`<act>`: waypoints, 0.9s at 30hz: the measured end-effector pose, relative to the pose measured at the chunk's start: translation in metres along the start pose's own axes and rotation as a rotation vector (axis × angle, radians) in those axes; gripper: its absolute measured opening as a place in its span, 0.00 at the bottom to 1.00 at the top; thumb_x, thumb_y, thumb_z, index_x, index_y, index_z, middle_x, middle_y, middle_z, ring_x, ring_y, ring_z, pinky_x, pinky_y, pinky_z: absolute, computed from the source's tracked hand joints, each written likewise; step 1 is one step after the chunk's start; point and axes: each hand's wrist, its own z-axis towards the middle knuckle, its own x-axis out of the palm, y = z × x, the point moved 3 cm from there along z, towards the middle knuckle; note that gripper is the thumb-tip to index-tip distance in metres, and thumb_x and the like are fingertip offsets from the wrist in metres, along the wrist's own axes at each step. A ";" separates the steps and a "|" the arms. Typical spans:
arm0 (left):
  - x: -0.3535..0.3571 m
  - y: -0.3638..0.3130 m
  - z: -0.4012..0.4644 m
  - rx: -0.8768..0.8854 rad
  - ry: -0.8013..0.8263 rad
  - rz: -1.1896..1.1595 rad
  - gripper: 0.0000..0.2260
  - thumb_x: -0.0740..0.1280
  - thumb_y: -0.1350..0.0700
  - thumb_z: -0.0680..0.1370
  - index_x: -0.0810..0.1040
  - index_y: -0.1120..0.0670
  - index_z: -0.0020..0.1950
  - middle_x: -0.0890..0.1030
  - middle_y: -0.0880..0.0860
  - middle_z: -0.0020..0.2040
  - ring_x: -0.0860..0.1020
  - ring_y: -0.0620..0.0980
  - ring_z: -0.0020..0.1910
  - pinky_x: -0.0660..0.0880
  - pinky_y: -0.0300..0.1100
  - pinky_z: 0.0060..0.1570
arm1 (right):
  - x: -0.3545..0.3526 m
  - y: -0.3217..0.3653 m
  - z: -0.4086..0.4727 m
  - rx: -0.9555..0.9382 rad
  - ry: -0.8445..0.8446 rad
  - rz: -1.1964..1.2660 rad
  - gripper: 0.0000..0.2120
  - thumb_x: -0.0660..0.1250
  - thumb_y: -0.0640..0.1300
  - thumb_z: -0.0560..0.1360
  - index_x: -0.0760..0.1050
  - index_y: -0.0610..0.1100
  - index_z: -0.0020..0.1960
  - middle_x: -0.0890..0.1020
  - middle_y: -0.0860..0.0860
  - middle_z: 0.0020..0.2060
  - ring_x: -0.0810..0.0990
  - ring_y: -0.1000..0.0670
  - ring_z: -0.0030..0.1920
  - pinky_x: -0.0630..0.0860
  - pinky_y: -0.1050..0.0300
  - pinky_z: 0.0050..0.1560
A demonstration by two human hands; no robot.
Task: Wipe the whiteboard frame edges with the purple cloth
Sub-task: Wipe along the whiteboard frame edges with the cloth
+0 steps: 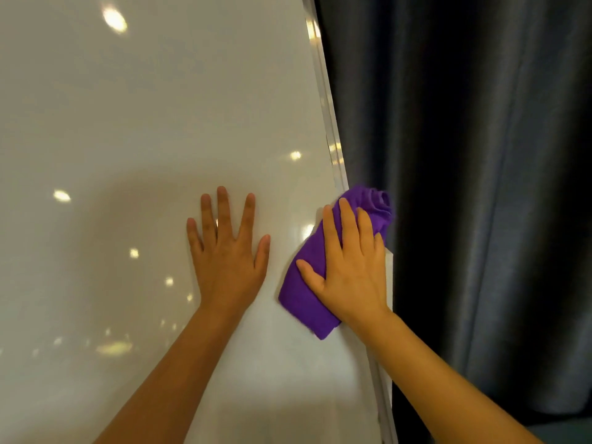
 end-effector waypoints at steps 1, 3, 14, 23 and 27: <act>0.000 0.001 -0.002 0.011 0.005 -0.003 0.29 0.47 0.40 0.78 0.48 0.49 0.77 0.49 0.58 0.78 0.46 0.59 0.76 0.45 0.57 0.73 | 0.001 0.001 -0.009 -0.043 0.012 -0.020 0.35 0.53 0.65 0.72 0.62 0.44 0.71 0.68 0.43 0.70 0.68 0.39 0.68 0.65 0.40 0.63; 0.001 0.002 -0.007 0.034 0.022 -0.009 0.29 0.47 0.40 0.78 0.48 0.49 0.77 0.48 0.57 0.78 0.45 0.59 0.76 0.45 0.57 0.73 | 0.008 0.006 -0.035 -0.144 0.062 -0.058 0.35 0.52 0.65 0.72 0.62 0.45 0.71 0.68 0.45 0.70 0.68 0.41 0.68 0.61 0.43 0.64; 0.017 -0.014 -0.064 0.175 0.018 -0.007 0.34 0.48 0.32 0.73 0.48 0.43 0.77 0.47 0.58 0.78 0.44 0.61 0.76 0.43 0.64 0.69 | 0.006 -0.010 -0.098 0.327 -0.094 0.117 0.37 0.58 0.66 0.69 0.59 0.47 0.72 0.62 0.43 0.72 0.57 0.42 0.72 0.58 0.39 0.67; 0.024 -0.026 -0.104 0.064 0.040 0.000 0.33 0.48 0.33 0.75 0.49 0.43 0.77 0.48 0.57 0.78 0.46 0.61 0.76 0.43 0.66 0.69 | 0.009 -0.024 -0.115 0.402 -0.053 0.058 0.39 0.55 0.72 0.66 0.60 0.53 0.71 0.68 0.43 0.68 0.66 0.40 0.67 0.55 0.34 0.68; 0.033 -0.030 -0.144 0.027 0.063 -0.006 0.31 0.49 0.33 0.76 0.48 0.42 0.77 0.47 0.57 0.78 0.45 0.61 0.76 0.44 0.66 0.69 | 0.015 -0.032 -0.140 0.388 -0.012 0.082 0.40 0.56 0.73 0.65 0.59 0.53 0.71 0.68 0.43 0.67 0.67 0.39 0.66 0.54 0.37 0.68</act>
